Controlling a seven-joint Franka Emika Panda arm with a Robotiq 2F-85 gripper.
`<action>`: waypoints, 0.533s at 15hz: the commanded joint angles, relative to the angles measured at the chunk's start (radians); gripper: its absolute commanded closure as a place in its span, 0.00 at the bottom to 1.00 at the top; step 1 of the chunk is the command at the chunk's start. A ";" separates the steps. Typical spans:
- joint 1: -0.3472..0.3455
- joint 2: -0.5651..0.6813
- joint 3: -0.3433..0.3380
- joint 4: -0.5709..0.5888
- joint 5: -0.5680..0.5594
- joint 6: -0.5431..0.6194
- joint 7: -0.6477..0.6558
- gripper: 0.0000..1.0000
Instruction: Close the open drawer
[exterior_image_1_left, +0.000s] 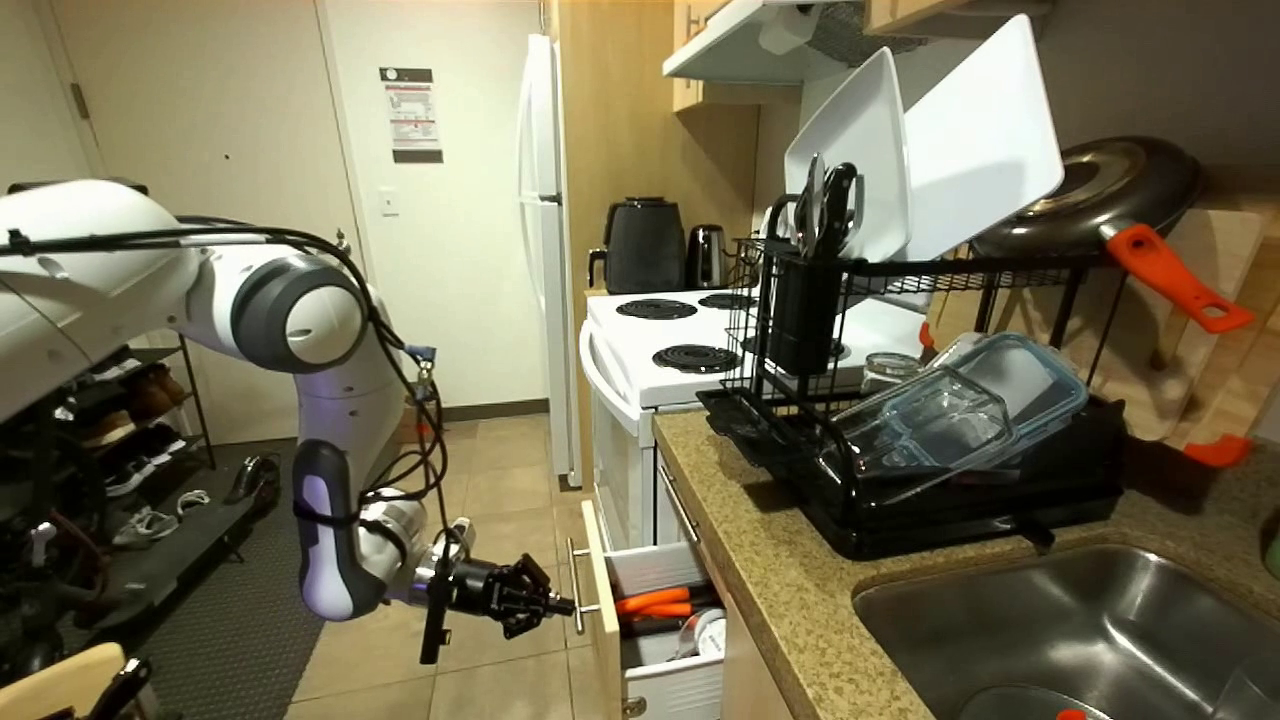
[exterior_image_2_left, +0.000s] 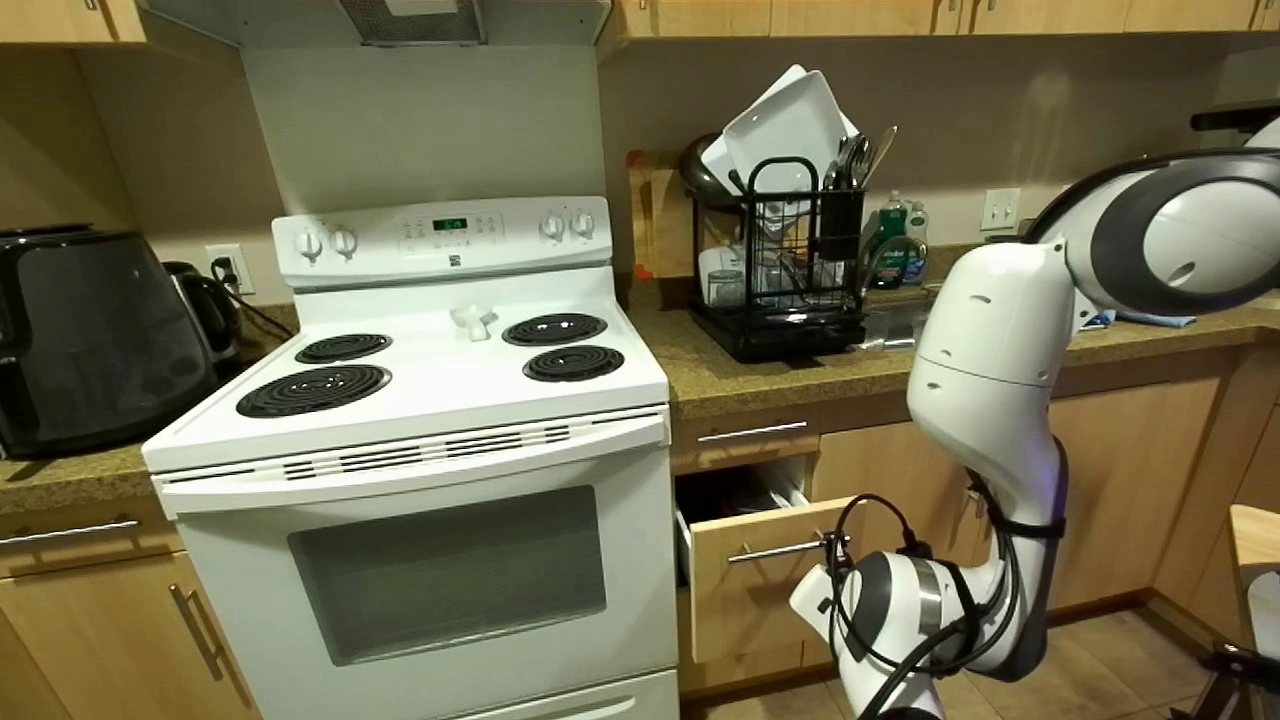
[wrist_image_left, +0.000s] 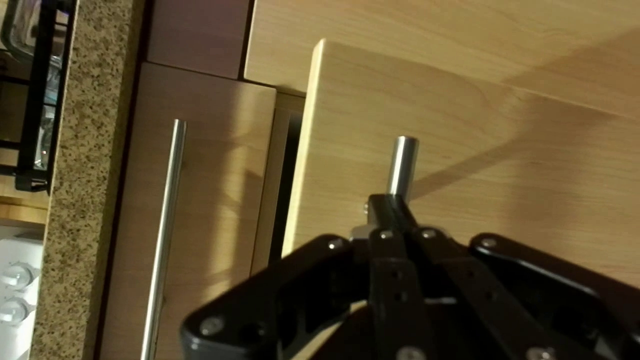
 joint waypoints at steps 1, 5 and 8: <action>-0.021 0.009 0.000 0.017 0.052 -0.015 -0.036 1.00; -0.020 0.012 -0.020 0.020 0.068 -0.014 -0.030 1.00; -0.020 0.008 -0.035 0.018 0.040 0.000 -0.031 1.00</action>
